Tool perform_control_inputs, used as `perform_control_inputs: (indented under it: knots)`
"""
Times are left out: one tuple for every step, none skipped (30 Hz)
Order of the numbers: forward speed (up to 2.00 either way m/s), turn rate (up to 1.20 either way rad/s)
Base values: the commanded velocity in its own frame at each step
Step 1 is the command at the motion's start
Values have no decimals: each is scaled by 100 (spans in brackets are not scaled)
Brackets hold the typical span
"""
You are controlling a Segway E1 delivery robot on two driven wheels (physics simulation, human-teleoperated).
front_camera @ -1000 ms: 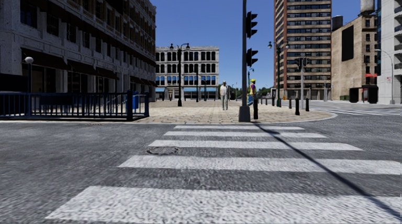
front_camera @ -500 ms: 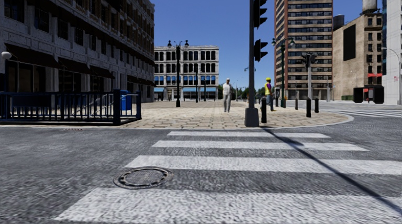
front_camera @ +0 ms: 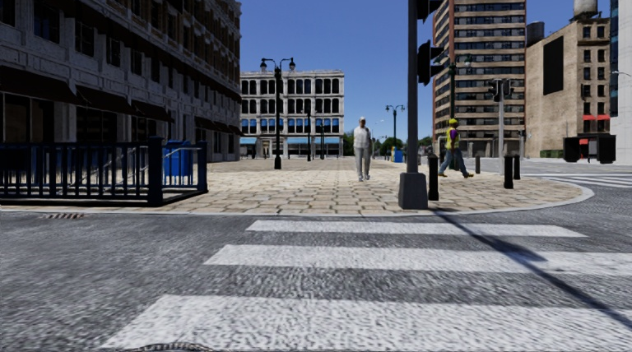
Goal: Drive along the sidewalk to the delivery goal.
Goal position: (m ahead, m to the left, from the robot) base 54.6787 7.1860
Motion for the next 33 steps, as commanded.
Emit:
perform_control_inputs:
  knots:
    - [200,0]
    - [200,0]
    - [200,0]
    - [200,0]
    - [200,0]
    - [200,0]
    - [200,0]
    - [200,0]
    - [200,0]
    - [200,0]
    - [200,0]
    - [200,0]
    - [200,0]
    - [200,0]
    - [200,0]
    - [200,0]
    - [200,0]
    - [200,0]
    - [200,0]
    - [200,0]
    - [200,0]
    - [200,0]
    - [200,0]
    - [200,0]
    - [200,0]
    - [200,0]
    - [200,0]
    - [200,0]
    - [200,0]
    - [200,0]
    - [200,0]
    - [200,0]
    - [200,0]
